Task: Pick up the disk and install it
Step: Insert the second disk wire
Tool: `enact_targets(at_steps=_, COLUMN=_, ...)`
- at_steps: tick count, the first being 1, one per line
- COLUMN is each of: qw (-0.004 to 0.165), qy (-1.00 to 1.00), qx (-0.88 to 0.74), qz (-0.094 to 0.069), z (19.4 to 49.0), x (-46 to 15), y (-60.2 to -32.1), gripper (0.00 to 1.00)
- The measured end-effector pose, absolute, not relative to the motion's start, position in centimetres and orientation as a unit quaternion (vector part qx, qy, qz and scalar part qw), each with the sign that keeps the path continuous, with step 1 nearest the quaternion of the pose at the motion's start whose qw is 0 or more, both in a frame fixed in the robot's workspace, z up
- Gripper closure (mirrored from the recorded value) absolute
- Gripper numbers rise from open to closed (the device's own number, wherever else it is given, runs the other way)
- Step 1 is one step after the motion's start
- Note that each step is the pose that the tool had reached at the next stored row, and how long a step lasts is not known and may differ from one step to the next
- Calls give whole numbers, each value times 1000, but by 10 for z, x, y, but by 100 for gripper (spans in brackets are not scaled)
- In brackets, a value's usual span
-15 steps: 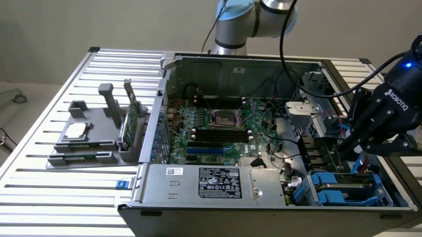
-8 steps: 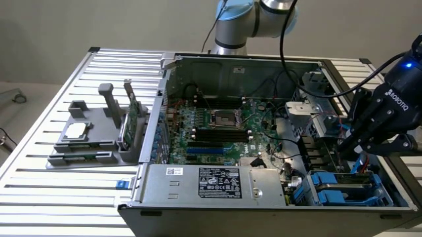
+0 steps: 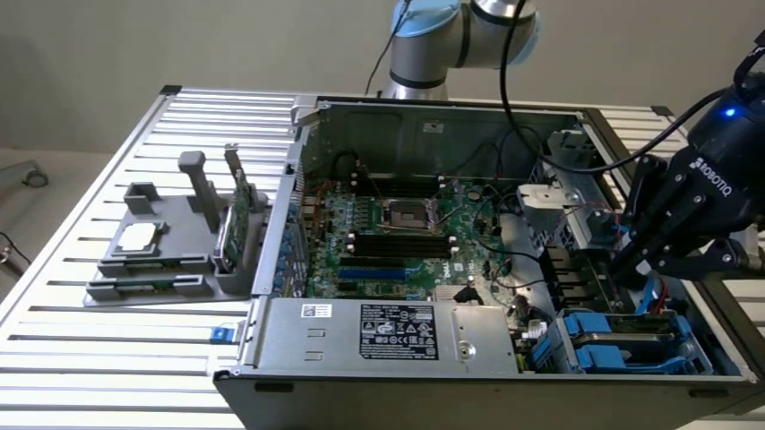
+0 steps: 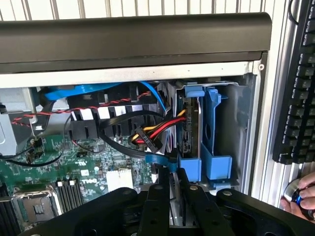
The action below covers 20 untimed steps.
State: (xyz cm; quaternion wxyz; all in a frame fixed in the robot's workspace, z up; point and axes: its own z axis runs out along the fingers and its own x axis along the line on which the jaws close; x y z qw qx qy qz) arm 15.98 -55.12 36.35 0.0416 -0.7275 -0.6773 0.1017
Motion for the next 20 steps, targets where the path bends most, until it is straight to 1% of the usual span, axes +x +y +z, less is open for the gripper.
enact_targets(at_steps=5, qw=39, qy=-678, qx=-727, qz=99, z=369, x=159, y=-551, gripper=81)
enact_targets(at_steps=11, qw=38, qy=-679, qx=-727, qz=98, z=370, x=159, y=-551, gripper=81)
enact_targets(at_steps=13, qw=38, qy=-679, qx=-727, qz=98, z=370, x=159, y=-551, gripper=79)
enact_targets(at_steps=14, qw=37, qy=-679, qx=-727, qz=98, z=371, x=159, y=-551, gripper=73)
enact_targets(at_steps=20, qw=38, qy=-679, qx=-726, qz=97, z=372, x=159, y=-552, gripper=73)
